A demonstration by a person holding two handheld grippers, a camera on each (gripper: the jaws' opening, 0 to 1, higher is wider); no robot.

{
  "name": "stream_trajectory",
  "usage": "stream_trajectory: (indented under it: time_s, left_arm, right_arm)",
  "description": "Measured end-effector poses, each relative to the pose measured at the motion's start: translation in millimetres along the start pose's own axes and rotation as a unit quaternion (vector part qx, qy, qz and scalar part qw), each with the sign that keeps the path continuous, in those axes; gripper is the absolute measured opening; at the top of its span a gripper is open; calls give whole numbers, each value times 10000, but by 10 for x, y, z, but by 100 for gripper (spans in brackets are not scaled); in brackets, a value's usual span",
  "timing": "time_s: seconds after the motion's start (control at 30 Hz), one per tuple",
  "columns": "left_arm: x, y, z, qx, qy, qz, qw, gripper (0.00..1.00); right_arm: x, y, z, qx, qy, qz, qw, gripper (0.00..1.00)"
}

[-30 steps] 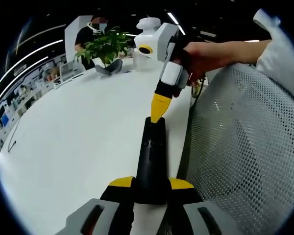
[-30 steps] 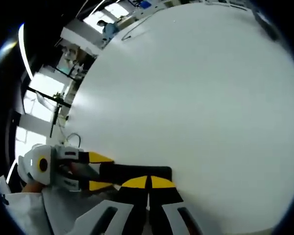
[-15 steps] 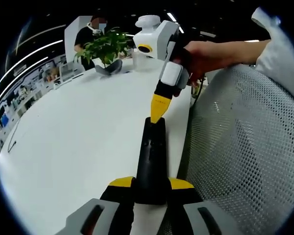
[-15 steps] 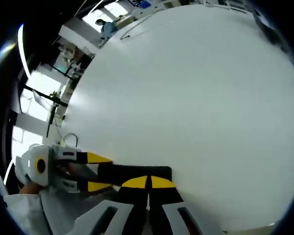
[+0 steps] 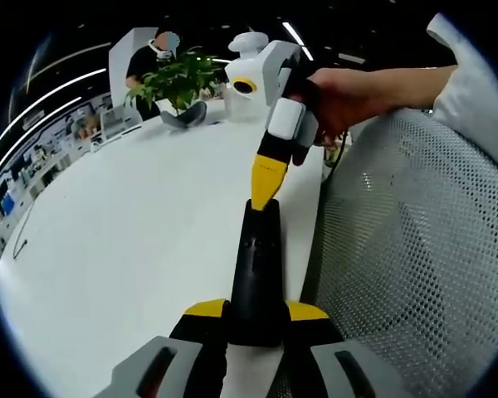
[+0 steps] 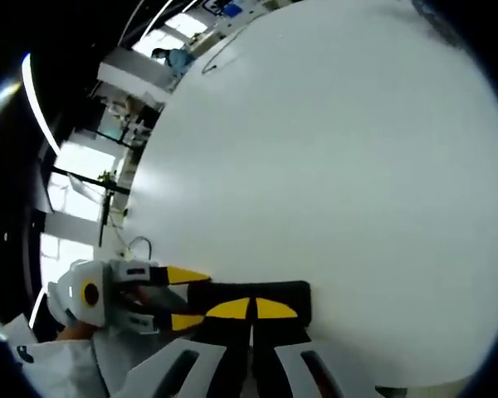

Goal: Press the specified remote control buttons in sequence, fully releasing each button before pressing the next.

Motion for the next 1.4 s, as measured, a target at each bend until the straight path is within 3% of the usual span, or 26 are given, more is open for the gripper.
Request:
stream_trajectory:
  time_s: [0.1,0.33,1.4]
  left_arm:
    - [3,1,-4,3,-4,-1,10000,25]
    - [6,-1,-2,8,1,3,10000,25]
    - [3,1,-3,14,6,32,10000,25]
  right_arm:
    - [9,-5,-7,67,11,-35,10000,0]
    - [-12,-45,-41,-186,156,-6,9997,0]
    - [-8,-38,-36,-257,94,37,9996,0]
Point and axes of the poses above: the point that each gripper's makers call its tool centre point, and the gripper's own axes: z roughly backward along the fingers, y roughly to its left, x roughly out of its top, the point moved 9 cm from there along z, roughly backward along the fingers, and after that the axes turned 7 degrees about y, right-handed, at the moved point
